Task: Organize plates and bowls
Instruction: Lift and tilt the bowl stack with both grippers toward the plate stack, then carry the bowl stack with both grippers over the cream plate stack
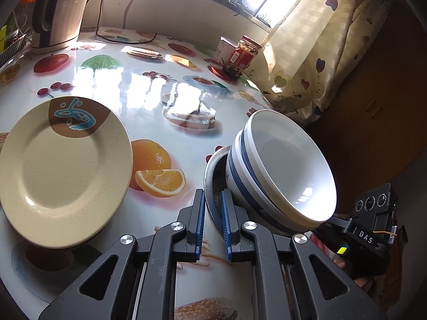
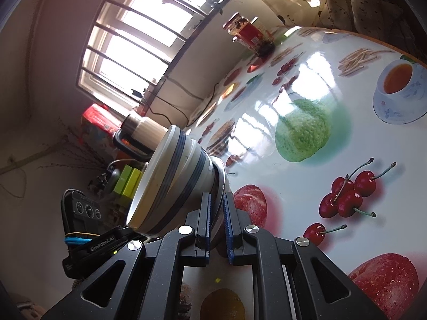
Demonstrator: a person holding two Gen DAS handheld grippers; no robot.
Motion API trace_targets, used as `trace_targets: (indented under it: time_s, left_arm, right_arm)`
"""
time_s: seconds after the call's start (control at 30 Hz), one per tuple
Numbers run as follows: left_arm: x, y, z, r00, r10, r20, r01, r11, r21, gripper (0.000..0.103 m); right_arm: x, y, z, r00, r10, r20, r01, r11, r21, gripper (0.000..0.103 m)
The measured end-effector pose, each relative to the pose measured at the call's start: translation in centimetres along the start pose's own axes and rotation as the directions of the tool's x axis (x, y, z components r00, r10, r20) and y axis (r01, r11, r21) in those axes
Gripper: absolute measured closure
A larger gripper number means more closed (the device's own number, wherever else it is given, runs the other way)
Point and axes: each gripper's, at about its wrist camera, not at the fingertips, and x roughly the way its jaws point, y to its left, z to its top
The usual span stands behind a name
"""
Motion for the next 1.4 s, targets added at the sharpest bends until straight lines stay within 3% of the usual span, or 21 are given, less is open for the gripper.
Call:
trace_targets:
  time_s: [1.4]
  left_arm:
    - [-6.8, 3.6, 1.5, 0.989, 0.080, 0.121, -0.073, 0.996, -0.057, 0.092]
  right_arm:
    - [4.9, 7.0, 0.9, 0.993, 0.076, -0.087, -0.085, 0.992, -0.098, 0.092]
